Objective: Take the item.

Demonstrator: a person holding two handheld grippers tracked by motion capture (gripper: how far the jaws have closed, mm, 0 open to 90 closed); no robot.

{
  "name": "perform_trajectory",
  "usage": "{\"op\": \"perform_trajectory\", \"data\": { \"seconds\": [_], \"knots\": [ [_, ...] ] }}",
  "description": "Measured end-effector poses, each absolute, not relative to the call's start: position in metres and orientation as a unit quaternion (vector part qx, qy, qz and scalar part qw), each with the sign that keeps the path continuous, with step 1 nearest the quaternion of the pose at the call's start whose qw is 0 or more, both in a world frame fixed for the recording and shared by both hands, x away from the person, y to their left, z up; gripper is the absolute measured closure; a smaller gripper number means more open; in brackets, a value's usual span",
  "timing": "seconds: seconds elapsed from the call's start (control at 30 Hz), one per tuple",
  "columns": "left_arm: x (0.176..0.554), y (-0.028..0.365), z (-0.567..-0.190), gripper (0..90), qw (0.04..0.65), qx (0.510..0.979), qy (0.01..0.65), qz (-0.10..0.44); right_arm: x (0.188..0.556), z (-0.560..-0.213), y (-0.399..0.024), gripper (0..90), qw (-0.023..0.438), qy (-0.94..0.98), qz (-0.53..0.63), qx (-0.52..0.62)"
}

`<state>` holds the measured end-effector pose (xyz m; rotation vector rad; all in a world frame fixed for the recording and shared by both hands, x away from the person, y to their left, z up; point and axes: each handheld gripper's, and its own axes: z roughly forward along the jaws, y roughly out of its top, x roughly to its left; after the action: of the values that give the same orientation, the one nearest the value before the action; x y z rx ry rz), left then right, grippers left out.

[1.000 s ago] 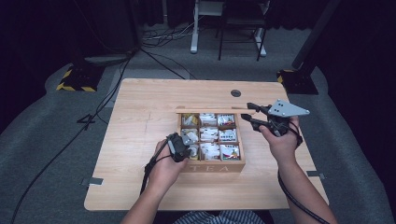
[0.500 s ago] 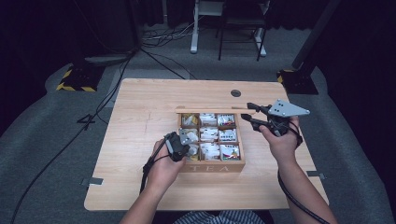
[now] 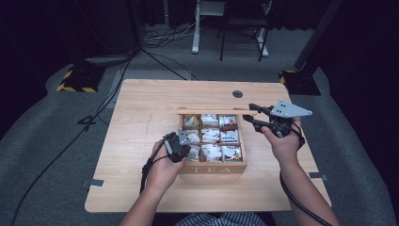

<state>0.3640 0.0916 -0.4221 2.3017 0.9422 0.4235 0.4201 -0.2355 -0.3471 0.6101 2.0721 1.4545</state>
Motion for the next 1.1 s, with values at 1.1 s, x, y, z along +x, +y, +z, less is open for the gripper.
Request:
{"op": "perform_trajectory", "data": {
  "seconds": [1.1],
  "knots": [
    [0.361, 0.096, -0.411, 85.4, 0.346, 0.859, 0.349, 0.144, 0.42, -0.347, -0.236, 55.8, 0.264, 0.766, 0.54, 0.226]
  ]
}}
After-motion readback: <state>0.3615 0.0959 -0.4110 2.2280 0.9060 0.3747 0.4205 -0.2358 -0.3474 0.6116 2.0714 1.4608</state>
